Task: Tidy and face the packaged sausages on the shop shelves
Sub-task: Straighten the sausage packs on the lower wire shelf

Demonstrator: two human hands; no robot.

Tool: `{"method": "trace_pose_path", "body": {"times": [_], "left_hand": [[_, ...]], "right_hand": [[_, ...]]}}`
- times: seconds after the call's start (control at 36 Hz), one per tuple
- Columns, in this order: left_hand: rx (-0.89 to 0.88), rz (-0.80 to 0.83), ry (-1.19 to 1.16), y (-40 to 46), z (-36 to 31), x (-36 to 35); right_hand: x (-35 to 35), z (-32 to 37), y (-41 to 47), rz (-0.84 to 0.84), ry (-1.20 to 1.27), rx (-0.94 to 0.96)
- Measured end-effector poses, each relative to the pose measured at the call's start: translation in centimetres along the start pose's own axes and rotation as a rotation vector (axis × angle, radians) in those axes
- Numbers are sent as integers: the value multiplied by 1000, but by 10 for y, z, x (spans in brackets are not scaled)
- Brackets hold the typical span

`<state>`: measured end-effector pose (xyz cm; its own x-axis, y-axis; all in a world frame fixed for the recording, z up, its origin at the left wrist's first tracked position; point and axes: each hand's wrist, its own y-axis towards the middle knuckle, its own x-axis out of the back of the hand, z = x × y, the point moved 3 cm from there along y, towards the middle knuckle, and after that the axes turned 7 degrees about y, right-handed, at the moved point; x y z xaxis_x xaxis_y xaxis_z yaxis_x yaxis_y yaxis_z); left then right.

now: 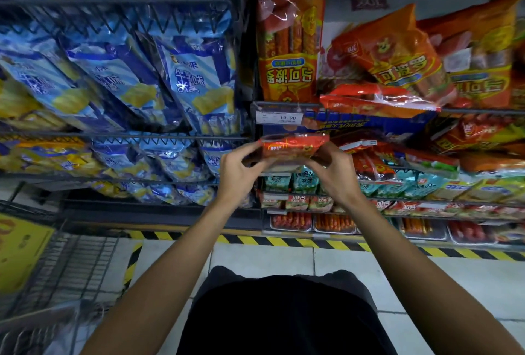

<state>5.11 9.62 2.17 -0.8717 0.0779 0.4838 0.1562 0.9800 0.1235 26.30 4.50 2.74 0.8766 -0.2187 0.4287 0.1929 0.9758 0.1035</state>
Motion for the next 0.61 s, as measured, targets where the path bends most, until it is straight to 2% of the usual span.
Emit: {"method": "trace_pose_path", "body": {"times": [0.22, 0.53, 0.61], "left_hand": [[-77, -80, -57, 8, -4, -3], [-131, -207, -151, 0, -5, -2], [-100, -173, -159, 6, -2, -3]], "right_hand": [[0, -7, 1, -122, 10, 98], [1, 8, 0, -175, 157, 190], [-2, 6, 7, -145, 122, 154]]}}
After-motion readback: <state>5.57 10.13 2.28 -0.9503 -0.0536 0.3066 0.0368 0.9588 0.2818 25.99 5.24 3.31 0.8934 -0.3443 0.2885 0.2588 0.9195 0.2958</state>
